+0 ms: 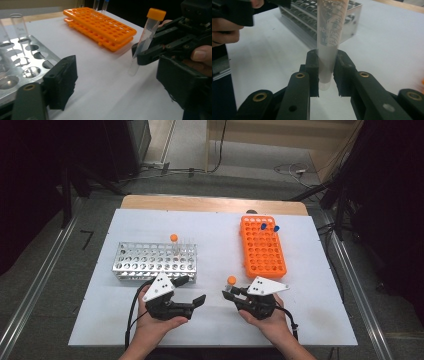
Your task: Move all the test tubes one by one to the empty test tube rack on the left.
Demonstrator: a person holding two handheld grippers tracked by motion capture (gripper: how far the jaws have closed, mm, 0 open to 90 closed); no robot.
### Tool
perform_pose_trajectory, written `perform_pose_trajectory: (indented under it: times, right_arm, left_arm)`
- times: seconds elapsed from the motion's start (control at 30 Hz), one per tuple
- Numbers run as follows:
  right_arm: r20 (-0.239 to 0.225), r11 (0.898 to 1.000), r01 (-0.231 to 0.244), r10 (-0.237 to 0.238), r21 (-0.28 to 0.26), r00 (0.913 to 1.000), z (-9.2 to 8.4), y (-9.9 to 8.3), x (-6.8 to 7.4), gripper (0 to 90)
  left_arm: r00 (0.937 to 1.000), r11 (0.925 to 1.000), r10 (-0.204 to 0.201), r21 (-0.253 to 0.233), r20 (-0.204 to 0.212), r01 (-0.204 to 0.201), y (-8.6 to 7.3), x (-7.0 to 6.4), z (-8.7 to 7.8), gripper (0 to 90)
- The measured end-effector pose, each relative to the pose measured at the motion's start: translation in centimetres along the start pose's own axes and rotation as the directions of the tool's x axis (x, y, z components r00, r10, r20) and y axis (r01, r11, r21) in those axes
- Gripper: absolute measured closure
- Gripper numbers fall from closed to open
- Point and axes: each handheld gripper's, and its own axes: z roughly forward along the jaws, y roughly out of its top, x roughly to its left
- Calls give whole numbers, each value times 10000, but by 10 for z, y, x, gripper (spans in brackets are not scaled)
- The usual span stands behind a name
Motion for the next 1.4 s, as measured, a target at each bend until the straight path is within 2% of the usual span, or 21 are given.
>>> perform_pose_trajectory:
  times: [0.1,0.2,0.4,0.53,0.73,0.87,1.0,1.1,1.3,1.4]
  right_arm:
    - [-222,9999,101,-98,106,9997,6,1,7,730]
    - [-377,9996,220,-212,186,9991,10,2,14,730]
    - [-728,9985,468,-446,287,9963,17,5,26,730]
    - [-900,9972,651,-617,358,9940,20,6,32,730]
    - [-1110,9950,868,-809,489,9905,22,6,38,730]
    - [-1167,9950,845,-778,531,9901,23,5,37,729]
    - [-1281,9961,715,-644,513,9897,23,5,35,711]
    - [-1305,9965,671,-600,505,9896,22,4,32,582]
    - [-1381,9991,264,-214,341,9902,14,1,16,268]
    - [-1202,9996,-6,37,266,9927,7,0,6,133]
  left_arm:
    - [9991,9997,209,-113,355,-205,0,-4,1,337]
    - [9971,9996,272,-134,716,-263,1,-8,3,405]
    - [9880,9992,402,-42,1489,-401,3,-15,10,524]
    - [9882,9992,372,87,1484,-389,3,-17,14,589]
    - [9872,9980,570,194,1490,-605,2,-19,17,708]
    - [9896,9973,658,253,1275,-696,1,-19,18,739]
    - [9899,9982,532,196,1312,-562,2,-16,16,750]
    - [9913,9988,483,64,1227,-494,3,-13,13,750]
    - [9955,9994,352,-37,875,-350,6,-2,5,751]
    - [9971,9994,331,-124,688,-324,8,3,0,751]
